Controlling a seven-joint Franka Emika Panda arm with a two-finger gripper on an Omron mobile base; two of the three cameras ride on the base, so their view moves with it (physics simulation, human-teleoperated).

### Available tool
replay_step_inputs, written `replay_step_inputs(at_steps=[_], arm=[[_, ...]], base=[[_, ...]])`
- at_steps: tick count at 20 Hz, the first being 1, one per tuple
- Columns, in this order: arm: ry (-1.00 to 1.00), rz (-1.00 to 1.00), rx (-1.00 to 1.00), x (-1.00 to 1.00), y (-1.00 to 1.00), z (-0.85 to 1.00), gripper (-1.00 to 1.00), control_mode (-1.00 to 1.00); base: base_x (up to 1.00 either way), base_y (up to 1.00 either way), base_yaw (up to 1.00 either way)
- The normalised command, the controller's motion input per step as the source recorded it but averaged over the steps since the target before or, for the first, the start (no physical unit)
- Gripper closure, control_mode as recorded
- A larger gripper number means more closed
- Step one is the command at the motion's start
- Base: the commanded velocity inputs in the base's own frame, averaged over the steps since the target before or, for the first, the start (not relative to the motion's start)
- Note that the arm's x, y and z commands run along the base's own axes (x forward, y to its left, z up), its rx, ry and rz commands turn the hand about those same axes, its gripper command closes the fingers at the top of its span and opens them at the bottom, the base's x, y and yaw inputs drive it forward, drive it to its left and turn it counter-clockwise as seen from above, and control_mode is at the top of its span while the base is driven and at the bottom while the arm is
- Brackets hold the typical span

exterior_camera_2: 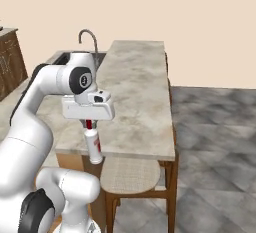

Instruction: Move the drinks to the dining counter.

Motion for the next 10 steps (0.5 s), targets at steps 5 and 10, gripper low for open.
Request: replay_step_inputs(at_steps=[5, 10], arm=[[0.00, 0.00, 0.00, 0.00, 0.00, 0.00, 1.00, 1.00], [0.00, 0.00, 0.00, 0.00, 0.00, 0.00, 1.00, 1.00]], base=[[0.72, -0.15, 0.30], [0.79, -0.18, 0.25]])
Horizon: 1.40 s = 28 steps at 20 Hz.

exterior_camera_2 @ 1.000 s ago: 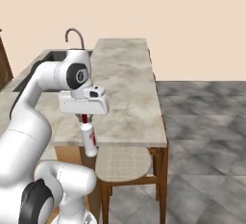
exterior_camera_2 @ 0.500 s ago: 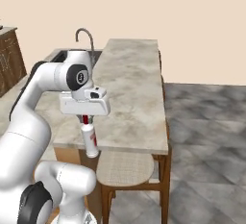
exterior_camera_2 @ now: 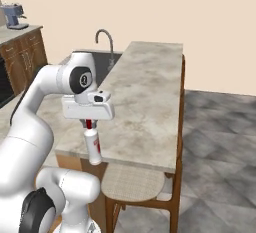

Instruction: Move the drinks to the dining counter.

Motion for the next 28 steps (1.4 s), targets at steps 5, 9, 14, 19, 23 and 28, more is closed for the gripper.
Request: replay_step_inputs(at_steps=[5, 9, 14, 19, 23, 28], arm=[[0.00, 0.00, 0.00, 0.00, 0.00, 0.00, 1.00, 1.00], [0.00, 0.00, 0.00, 0.00, 0.00, 0.00, 1.00, 1.00], [0.00, 0.00, 0.00, 0.00, 0.00, 0.00, 1.00, 1.00], [0.00, 0.00, 0.00, 0.00, 0.00, 0.00, 1.00, -1.00], [-0.06, 0.00, 0.00, -0.01, 0.04, 0.32, 1.00, -1.00], [-0.12, 0.00, 0.00, -0.01, 0.12, 0.77, 1.00, -1.00]], base=[[0.74, -0.19, 0.18], [0.31, -0.05, 0.07], [0.00, 0.00, 0.00], [0.00, 0.00, 0.00], [0.00, 0.00, 0.00], [0.00, 0.00, 0.00]])
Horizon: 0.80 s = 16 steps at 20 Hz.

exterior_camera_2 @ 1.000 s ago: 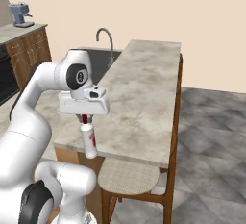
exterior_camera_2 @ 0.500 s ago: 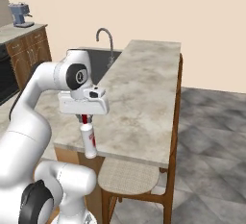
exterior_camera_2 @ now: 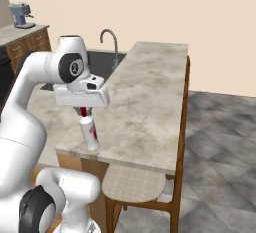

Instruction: Move the drinks to the dining counter.

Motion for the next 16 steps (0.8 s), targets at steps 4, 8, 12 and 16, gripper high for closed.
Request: replay_step_inputs(at_steps=[4, 8, 12, 16], arm=[[-0.05, 0.00, 0.00, 0.51, 0.08, 0.65, 1.00, -1.00], [0.00, 0.00, 0.00, 0.92, 0.03, 0.09, 1.00, -1.00], [0.00, 0.00, 0.00, 0.80, 0.00, 0.00, 1.00, -1.00], [0.00, 0.00, 0.01, 0.48, 0.00, -0.04, 1.00, -1.00]], base=[[0.00, 0.00, 0.00], [0.00, 0.00, 0.00], [0.00, 0.00, 0.00], [0.00, 0.00, 0.00]])
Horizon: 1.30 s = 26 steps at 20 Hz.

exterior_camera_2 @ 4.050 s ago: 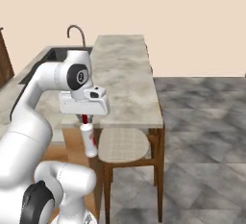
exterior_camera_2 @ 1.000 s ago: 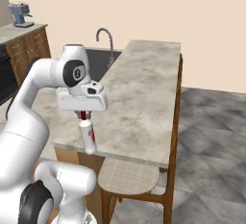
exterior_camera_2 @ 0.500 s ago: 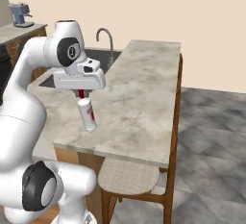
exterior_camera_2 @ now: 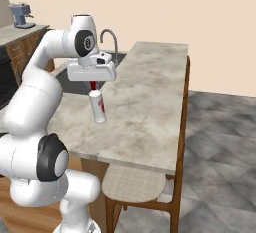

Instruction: Move the drinks to the dining counter.

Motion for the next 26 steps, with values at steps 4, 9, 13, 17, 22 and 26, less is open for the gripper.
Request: replay_step_inputs(at_steps=[4, 9, 13, 17, 22, 26], arm=[[0.00, 0.00, 0.02, 0.32, 0.00, -0.22, 1.00, -1.00], [0.00, 0.00, 0.12, 0.28, 0.00, -0.30, 1.00, -1.00], [0.00, 0.00, 0.05, 0.26, 0.00, -0.39, 1.00, -1.00], [0.00, 0.00, 0.01, 0.23, 0.03, -0.43, 1.00, -1.00], [0.00, 0.00, 0.00, 0.14, 0.16, -0.40, 1.00, -1.00], [0.00, 0.00, 0.00, 0.02, 0.14, -0.34, 1.00, -1.00]], base=[[0.00, 0.00, 0.00], [0.00, 0.00, 0.00], [0.00, 0.00, 0.00], [0.00, 0.00, 0.00], [0.00, 0.00, 0.00], [0.00, 0.00, 0.00]])
